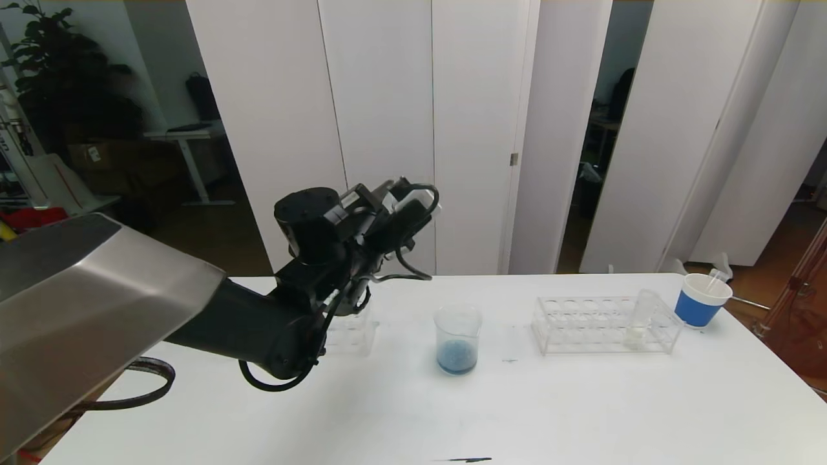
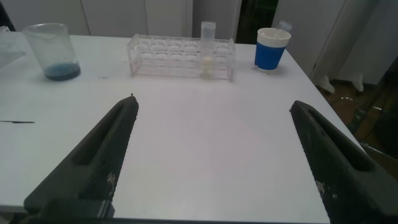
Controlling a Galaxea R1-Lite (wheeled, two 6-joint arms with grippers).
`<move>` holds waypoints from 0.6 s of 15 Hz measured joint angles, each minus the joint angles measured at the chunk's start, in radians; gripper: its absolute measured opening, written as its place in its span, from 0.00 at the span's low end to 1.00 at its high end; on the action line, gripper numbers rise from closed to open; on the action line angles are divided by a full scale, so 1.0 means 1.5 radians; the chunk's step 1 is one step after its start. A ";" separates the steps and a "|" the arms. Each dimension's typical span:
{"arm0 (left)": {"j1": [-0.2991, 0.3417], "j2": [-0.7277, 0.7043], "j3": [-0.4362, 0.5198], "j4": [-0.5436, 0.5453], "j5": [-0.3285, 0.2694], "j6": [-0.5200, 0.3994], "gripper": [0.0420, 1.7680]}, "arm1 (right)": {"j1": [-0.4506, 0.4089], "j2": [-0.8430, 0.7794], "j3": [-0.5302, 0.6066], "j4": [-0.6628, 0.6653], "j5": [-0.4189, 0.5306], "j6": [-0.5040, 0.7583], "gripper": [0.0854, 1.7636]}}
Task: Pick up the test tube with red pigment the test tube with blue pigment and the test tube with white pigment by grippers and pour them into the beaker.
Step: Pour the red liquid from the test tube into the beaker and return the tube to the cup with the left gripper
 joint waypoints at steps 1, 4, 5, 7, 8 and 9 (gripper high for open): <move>0.001 -0.020 0.012 0.020 0.027 -0.047 0.31 | 0.000 0.000 0.000 0.000 0.000 0.000 0.99; 0.009 -0.090 0.046 0.098 0.107 -0.230 0.31 | 0.000 0.000 0.000 0.000 0.000 0.000 0.99; 0.014 -0.113 0.057 0.125 0.126 -0.287 0.31 | 0.000 0.000 0.000 0.000 0.000 0.000 0.99; 0.036 -0.162 0.089 0.177 0.149 -0.396 0.31 | 0.000 0.000 0.000 0.000 0.000 0.000 0.99; 0.051 -0.186 0.109 0.198 0.153 -0.453 0.31 | 0.000 0.000 0.000 0.000 0.000 0.000 0.99; 0.070 -0.209 0.131 0.227 0.154 -0.519 0.31 | 0.000 0.000 0.000 0.000 0.000 0.000 0.99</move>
